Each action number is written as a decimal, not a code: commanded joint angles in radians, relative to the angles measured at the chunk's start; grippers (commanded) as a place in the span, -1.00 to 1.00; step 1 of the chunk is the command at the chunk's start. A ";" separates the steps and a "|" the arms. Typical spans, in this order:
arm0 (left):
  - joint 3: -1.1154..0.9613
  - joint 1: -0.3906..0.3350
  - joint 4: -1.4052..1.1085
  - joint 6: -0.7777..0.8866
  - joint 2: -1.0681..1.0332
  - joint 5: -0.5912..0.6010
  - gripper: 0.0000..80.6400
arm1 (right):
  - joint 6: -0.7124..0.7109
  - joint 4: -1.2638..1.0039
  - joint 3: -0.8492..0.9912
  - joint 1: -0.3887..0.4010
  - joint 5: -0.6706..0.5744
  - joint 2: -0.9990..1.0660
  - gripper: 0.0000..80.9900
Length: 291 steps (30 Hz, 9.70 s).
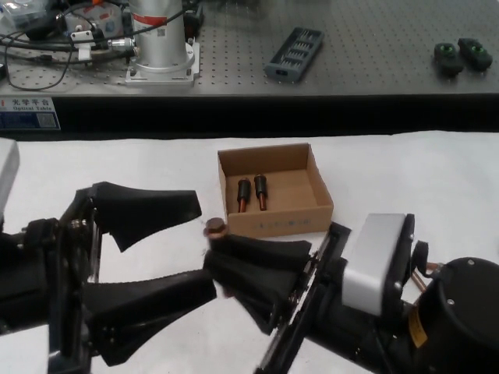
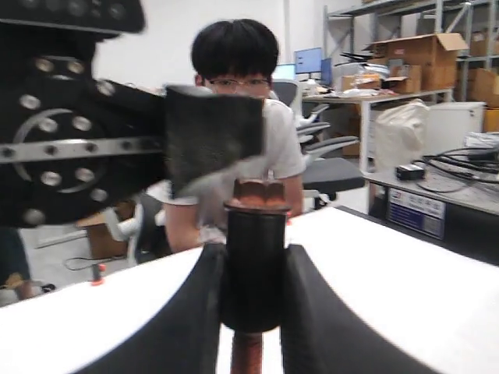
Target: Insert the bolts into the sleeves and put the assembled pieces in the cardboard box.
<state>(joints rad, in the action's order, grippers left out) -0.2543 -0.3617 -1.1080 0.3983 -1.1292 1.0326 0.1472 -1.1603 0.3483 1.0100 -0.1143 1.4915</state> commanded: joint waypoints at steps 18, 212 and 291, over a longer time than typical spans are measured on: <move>0.000 0.233 0.434 -0.456 -0.003 -0.171 -0.98 | 0.053 1.082 0.471 -0.311 0.078 -0.127 -0.84; -0.223 -0.014 1.428 -0.990 0.108 -0.422 -0.98 | -0.369 1.844 0.692 -0.559 0.221 0.065 -0.84; -0.223 -0.014 1.426 -1.115 0.108 -0.513 -0.98 | -1.486 1.837 0.712 -0.192 0.385 0.140 -0.24</move>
<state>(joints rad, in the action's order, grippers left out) -0.4659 -0.3728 0.3253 -0.6953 -1.0300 0.5329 -1.0908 0.6865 1.0641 0.7936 0.1550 1.5628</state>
